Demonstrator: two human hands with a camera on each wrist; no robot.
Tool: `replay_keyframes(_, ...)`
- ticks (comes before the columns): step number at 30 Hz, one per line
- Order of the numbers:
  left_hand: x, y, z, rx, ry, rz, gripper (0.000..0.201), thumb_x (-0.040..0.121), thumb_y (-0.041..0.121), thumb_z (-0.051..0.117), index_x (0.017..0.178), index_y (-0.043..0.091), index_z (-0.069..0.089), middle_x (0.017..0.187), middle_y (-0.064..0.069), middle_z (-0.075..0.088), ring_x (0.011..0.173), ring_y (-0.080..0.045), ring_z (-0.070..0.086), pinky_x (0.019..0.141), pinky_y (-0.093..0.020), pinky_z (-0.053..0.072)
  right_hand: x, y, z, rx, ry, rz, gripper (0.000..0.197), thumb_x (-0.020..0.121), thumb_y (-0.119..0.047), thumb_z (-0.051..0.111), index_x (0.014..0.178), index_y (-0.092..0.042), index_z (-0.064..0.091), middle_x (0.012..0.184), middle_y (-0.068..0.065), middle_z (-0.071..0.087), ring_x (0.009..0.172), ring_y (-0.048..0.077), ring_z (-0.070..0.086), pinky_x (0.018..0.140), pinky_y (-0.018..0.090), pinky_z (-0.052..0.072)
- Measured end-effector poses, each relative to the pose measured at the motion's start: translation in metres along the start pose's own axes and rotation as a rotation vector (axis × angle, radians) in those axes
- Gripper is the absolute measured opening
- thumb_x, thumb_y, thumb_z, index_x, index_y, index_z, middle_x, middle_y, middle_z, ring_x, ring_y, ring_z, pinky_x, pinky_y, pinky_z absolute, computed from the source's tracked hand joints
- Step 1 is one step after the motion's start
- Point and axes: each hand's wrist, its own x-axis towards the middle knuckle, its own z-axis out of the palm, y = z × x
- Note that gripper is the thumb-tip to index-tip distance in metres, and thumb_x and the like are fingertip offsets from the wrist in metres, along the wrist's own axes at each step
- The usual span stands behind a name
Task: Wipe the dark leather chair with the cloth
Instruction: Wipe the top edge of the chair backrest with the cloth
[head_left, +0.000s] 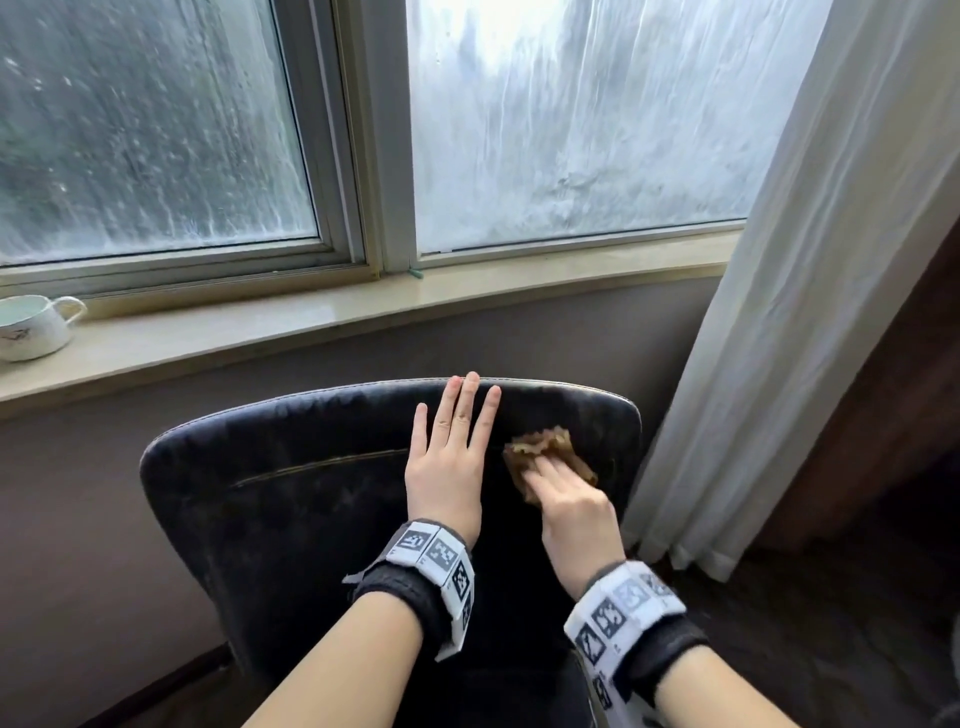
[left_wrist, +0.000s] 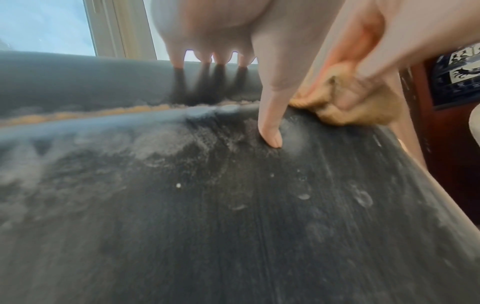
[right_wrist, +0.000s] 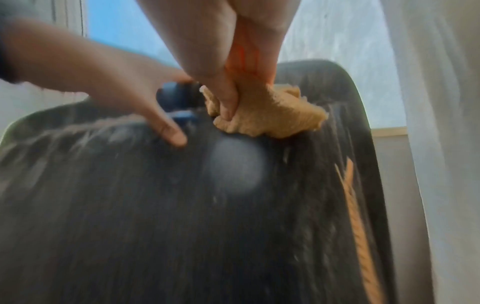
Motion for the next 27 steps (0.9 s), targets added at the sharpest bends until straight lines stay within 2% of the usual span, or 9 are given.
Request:
replay_keyframes(2, -0.002, 0.001, 0.0, -0.015, 0.032, -0.001, 0.108, 0.053, -0.001, 0.077, 0.146, 0.017, 0.025, 0.153, -0.007, 0.024, 0.141, -0.021, 0.016, 0.112, -0.044, 0.014, -0.002, -0.004, -0.009, 0.059, 0.028, -0.011, 0.036, 0.072, 0.001, 0.045, 0.094, -0.008, 0.073, 0.1, 0.006, 0.073, 0.093, 0.02, 0.071, 0.09, 0.021, 0.046)
replay_keyframes(4, -0.003, 0.003, -0.001, -0.033, 0.064, -0.005, 0.102, 0.055, -0.004, 0.073, 0.145, 0.017, 0.028, 0.152, -0.007, 0.027, 0.14, -0.02, 0.017, 0.113, -0.045, 0.019, 0.019, -0.003, -0.019, 0.102, 0.107, -0.001, 0.041, 0.073, -0.001, 0.038, 0.095, -0.006, 0.072, 0.105, 0.007, 0.072, 0.099, 0.02, 0.069, 0.094, 0.022, 0.043)
replay_keyframes(6, -0.003, 0.004, -0.002, -0.02, 0.081, -0.007, 0.101, 0.056, -0.005, 0.072, 0.144, 0.017, 0.029, 0.151, -0.007, 0.028, 0.14, -0.02, 0.018, 0.113, -0.045, 0.023, 0.047, 0.0, -0.025, 0.098, 0.16, 0.02, 0.038, 0.076, 0.004, 0.044, 0.101, -0.004, 0.071, 0.113, 0.01, 0.069, 0.108, 0.021, 0.064, 0.099, 0.025, 0.041)
replay_keyframes(11, -0.002, -0.005, -0.003, 0.002, -0.021, 0.007, 0.121, 0.045, 0.004, 0.084, 0.147, 0.02, 0.02, 0.154, -0.004, 0.021, 0.142, -0.018, 0.012, 0.114, -0.039, 0.005, 0.062, 0.018, -0.023, 0.046, 0.016, 0.043, 0.038, 0.077, 0.006, 0.06, 0.11, -0.012, 0.066, 0.12, 0.004, 0.066, 0.115, 0.022, 0.06, 0.095, 0.024, 0.043)
replay_keyframes(14, -0.003, -0.006, -0.001, 0.005, -0.046, 0.021, 0.123, 0.044, 0.004, 0.085, 0.147, 0.02, 0.02, 0.154, -0.003, 0.02, 0.142, -0.018, 0.012, 0.114, -0.038, 0.004, 0.052, 0.04, -0.038, 0.064, 0.015, 0.221, 0.035, 0.081, 0.002, 0.063, 0.111, -0.015, 0.066, 0.125, 0.001, 0.063, 0.12, 0.022, 0.056, 0.095, 0.031, 0.049)
replay_keyframes(16, -0.003, -0.004, 0.0, 0.002, -0.031, 0.0, 0.123, 0.044, 0.001, 0.084, 0.147, 0.02, 0.02, 0.154, -0.004, 0.02, 0.142, -0.019, 0.012, 0.114, -0.039, 0.003, 0.059, 0.04, -0.043, 0.062, 0.004, 0.293, 0.031, 0.082, 0.0, 0.063, 0.109, -0.014, 0.068, 0.124, 0.001, 0.064, 0.118, 0.023, 0.058, 0.095, 0.028, 0.045)
replay_keyframes(19, -0.002, -0.007, 0.003, 0.0, 0.024, 0.003, 0.114, 0.048, -0.002, 0.081, 0.145, 0.017, 0.025, 0.152, -0.005, 0.025, 0.141, -0.019, 0.016, 0.113, -0.04, 0.007, 0.085, 0.0, -0.032, 0.168, -0.018, 0.128, 0.03, 0.081, -0.004, 0.057, 0.107, -0.013, 0.07, 0.118, 0.004, 0.067, 0.111, 0.02, 0.062, 0.095, 0.02, 0.039)
replay_keyframes(23, 0.0, -0.015, -0.001, -0.001, 0.03, 0.036, 0.11, 0.05, 0.005, 0.083, 0.144, 0.016, 0.028, 0.152, -0.005, 0.027, 0.14, -0.018, 0.02, 0.112, -0.041, 0.012, 0.086, -0.009, -0.024, 0.168, -0.136, 0.061, 0.04, 0.078, -0.009, 0.041, 0.107, -0.013, 0.069, 0.12, 0.003, 0.066, 0.117, 0.022, 0.058, 0.097, 0.03, 0.046)
replay_keyframes(27, -0.001, -0.01, 0.001, 0.013, -0.021, 0.017, 0.123, 0.043, 0.008, 0.089, 0.146, 0.018, 0.023, 0.153, -0.005, 0.023, 0.142, -0.018, 0.016, 0.114, -0.039, 0.007, 0.071, 0.042, -0.062, 0.091, -0.143, 0.287, 0.028, 0.084, -0.006, 0.055, 0.107, -0.016, 0.068, 0.118, 0.0, 0.067, 0.105, 0.026, 0.064, 0.09, 0.028, 0.044)
